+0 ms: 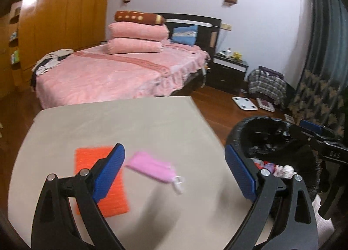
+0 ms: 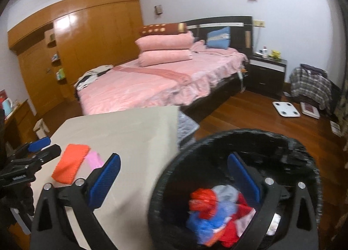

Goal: Collect trash
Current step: 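Bring both grippers back over the orange mesh pad and pink mask, then grasp the orange mesh pad with the left gripper while the right gripper grasps the pink mask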

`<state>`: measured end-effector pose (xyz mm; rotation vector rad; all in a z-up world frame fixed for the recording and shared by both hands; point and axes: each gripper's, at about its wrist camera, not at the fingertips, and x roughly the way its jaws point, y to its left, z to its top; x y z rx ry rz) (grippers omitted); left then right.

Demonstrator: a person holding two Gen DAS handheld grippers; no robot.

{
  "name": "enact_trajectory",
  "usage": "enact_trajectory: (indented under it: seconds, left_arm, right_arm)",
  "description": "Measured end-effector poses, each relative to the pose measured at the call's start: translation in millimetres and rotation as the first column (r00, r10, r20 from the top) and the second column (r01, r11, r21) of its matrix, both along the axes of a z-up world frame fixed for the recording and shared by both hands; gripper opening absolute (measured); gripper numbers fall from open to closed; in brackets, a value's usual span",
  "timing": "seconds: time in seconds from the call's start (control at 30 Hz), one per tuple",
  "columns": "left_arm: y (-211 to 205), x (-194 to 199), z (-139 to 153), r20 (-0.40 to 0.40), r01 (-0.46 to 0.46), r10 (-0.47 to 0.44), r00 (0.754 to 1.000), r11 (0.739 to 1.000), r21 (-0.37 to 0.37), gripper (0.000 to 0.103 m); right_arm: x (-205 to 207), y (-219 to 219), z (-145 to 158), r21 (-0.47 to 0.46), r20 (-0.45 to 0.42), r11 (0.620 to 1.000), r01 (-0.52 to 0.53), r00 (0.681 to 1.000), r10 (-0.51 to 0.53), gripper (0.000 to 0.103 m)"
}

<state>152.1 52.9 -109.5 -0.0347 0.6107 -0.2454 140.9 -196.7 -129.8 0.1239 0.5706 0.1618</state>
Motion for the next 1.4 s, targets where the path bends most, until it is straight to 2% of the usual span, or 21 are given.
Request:
enact_trajectory:
  seconds: [0.3, 0.43, 0.7, 0.93, 1.0, 1.07, 1.13, 1.23, 1.3, 1.33, 1.4]
  left_arm:
    - [66, 7, -23, -0.042, -0.149, 0.151, 0.988, 0.988, 0.046, 0.09]
    - [89, 13, -36, -0.078, -0.197, 0.2, 0.977, 0.979, 0.051, 0.09]
    - [108, 26, -66, -0.16, -0.226, 0.234, 0.959, 0.972, 0.068, 0.09]
    - [113, 38, -91, -0.235, -0.231, 0.238, 0.942, 0.971, 0.056, 0.09]
    - [114, 42, -95, -0.264, -0.228, 0.233, 0.936, 0.972, 0.049, 0.083]
    - [115, 46, -99, -0.284, -0.224, 0.225, 0.932, 0.974, 0.034, 0.082]
    - [114, 47, -101, -0.288, -0.223, 0.222, 0.931, 0.974, 0.03, 0.081]
    - [109, 50, -101, -0.29, -0.207, 0.205, 0.935, 0.978, 0.024, 0.075]
    - [106, 49, -101, -0.288, -0.192, 0.188, 0.939, 0.981, 0.014, 0.063]
    - [103, 50, -100, -0.289, -0.188, 0.182, 0.94, 0.982, 0.008, 0.06]
    - [102, 50, -100, -0.289, -0.184, 0.172, 0.942, 0.983, -0.013, 0.047]
  right_arm:
    - [25, 64, -9, -0.003, 0.029, 0.993, -0.121, 0.992, 0.121, 0.097]
    - [40, 89, -22, 0.009, 0.001, 0.987, -0.158, 0.987, 0.158, 0.096]
    - [59, 122, -49, 0.01, -0.069, 0.983, -0.186, 0.98, 0.186, 0.09]
    - [65, 135, -65, -0.023, -0.097, 0.978, -0.206, 0.974, 0.203, 0.089]
    - [67, 135, -68, -0.02, -0.107, 0.979, -0.205, 0.974, 0.201, 0.089]
    - [68, 136, -71, -0.022, -0.114, 0.978, -0.207, 0.973, 0.203, 0.089]
    - [69, 138, -73, -0.026, -0.12, 0.977, -0.211, 0.971, 0.207, 0.089]
    - [71, 140, -77, -0.025, -0.131, 0.976, -0.215, 0.969, 0.21, 0.089]
    - [71, 142, -78, -0.027, -0.134, 0.976, -0.218, 0.968, 0.212, 0.089]
    - [72, 142, -79, -0.028, -0.136, 0.975, -0.219, 0.968, 0.213, 0.089]
    - [71, 143, -80, -0.029, -0.139, 0.975, -0.22, 0.967, 0.214, 0.089]
